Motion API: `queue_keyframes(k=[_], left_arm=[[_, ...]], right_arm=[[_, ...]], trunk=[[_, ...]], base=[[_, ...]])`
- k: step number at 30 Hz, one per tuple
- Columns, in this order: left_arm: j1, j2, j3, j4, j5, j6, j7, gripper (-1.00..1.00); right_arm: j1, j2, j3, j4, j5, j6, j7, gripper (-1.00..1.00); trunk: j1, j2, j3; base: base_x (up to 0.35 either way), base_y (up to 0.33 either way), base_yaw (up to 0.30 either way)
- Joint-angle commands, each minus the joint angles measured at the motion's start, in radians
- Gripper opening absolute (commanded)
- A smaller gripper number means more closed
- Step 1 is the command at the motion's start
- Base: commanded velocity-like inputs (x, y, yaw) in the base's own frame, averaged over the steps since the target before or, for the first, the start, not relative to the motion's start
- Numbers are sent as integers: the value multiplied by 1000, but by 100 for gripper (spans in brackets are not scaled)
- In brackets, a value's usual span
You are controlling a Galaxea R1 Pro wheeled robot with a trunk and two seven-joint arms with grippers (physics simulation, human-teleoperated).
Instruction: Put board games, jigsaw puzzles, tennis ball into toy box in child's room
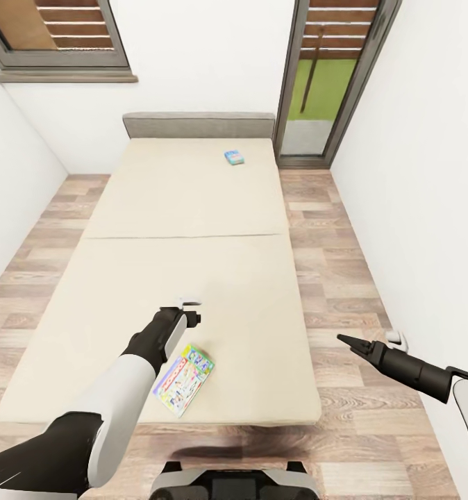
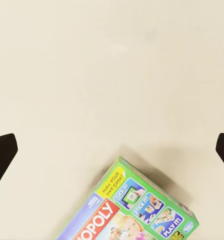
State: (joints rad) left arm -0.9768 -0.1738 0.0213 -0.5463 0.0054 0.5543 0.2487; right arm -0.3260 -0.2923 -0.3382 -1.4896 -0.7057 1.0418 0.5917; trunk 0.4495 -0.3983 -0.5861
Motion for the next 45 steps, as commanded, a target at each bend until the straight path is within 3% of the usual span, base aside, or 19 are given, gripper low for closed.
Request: queue_keyframes(k=[1,9,45], left_arm=[[0,-1,2,-1,1,5,3,100],[0,-1,2,-1,1,5,3,100],[1,-1,-3,-2,-1,3,-4,100]], right_arm=[[-1,0,-2,0,6,5,8,100],[-1,-10,-1,2,5,5,8,100],[-1,-11,-1,2,6,4,7,100]], trunk=[[0,-2,-3],[0,-2,-16],[0,-2,-76]], base=[[0,0,0],[0,0,0],[0,0,0]])
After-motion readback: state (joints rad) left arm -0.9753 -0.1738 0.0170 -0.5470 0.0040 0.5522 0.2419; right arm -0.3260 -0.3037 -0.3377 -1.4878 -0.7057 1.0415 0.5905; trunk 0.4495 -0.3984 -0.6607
